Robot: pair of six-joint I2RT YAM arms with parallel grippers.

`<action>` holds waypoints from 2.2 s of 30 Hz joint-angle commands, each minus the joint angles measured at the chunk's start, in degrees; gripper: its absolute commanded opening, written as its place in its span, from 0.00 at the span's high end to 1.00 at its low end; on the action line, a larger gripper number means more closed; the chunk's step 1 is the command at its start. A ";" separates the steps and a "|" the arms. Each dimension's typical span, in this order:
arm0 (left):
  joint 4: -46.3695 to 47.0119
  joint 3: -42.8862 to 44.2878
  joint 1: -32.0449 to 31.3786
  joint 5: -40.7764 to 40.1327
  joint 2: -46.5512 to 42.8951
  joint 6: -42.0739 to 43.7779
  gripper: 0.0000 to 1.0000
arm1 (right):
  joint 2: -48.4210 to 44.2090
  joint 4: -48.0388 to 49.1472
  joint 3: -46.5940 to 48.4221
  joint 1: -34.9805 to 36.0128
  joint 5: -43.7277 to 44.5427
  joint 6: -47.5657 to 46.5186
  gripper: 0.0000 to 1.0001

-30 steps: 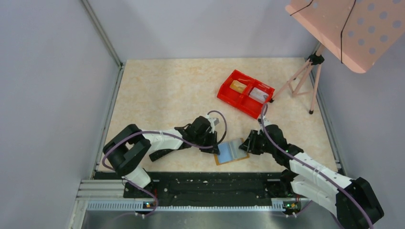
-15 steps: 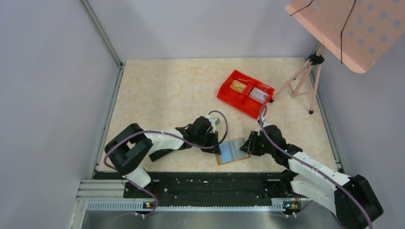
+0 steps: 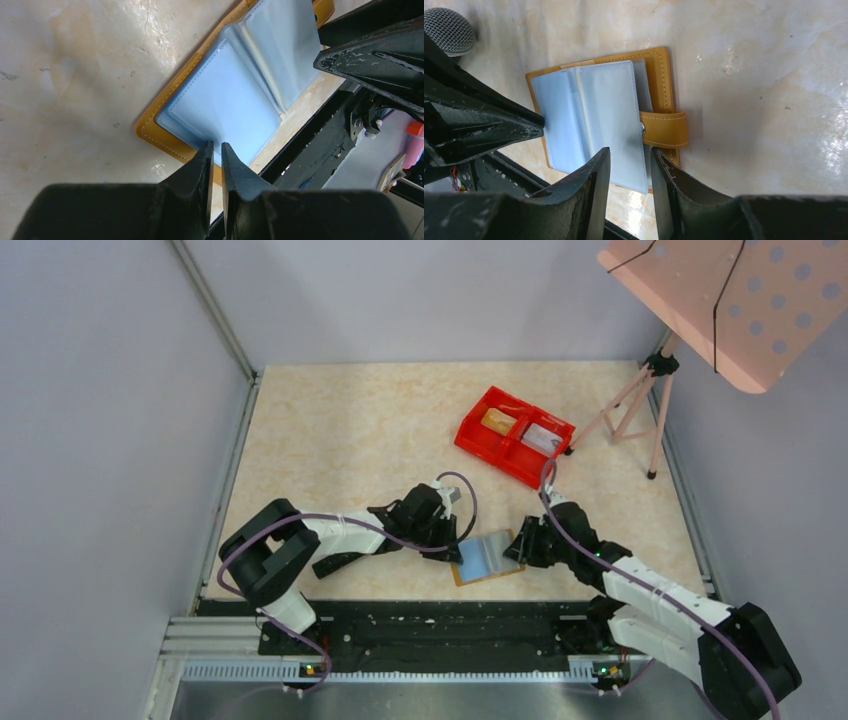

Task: Take the credit cards out of the card holder
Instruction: Remove the credit card from the card holder.

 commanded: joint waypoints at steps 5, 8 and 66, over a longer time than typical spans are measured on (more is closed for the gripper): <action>-1.53 -0.24 -0.49 -1.27 1.19 1.28 0.83 | -0.58 7.41 0.15 0.81 -6.98 2.40 0.66; -1.46 -0.27 -0.54 -1.37 1.08 1.20 0.83 | -1.56 11.21 -0.62 0.83 -9.46 4.38 0.70; -8.36 3.55 -0.54 -6.99 -6.63 -0.56 0.77 | 9.24 14.03 4.69 7.93 -2.48 3.15 0.71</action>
